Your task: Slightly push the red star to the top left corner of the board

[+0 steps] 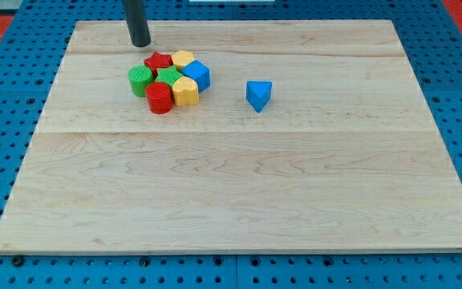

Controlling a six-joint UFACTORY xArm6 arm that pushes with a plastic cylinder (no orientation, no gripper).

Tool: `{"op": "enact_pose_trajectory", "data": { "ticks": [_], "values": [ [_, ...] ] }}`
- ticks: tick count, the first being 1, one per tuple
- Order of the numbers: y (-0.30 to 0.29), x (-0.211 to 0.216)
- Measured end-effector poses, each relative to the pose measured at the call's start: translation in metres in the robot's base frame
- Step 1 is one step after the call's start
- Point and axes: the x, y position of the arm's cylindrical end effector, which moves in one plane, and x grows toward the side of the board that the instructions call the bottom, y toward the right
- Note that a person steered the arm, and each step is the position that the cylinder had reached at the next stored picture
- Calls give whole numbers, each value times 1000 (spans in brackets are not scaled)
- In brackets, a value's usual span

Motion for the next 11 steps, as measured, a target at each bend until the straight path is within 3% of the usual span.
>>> {"op": "enact_pose_trajectory", "data": {
  "ticks": [4, 5, 6, 7, 8, 11],
  "values": [
    [0, -33],
    [72, -37],
    [134, 44],
    [107, 120],
    [68, 116],
    [47, 38]
  ]
}}
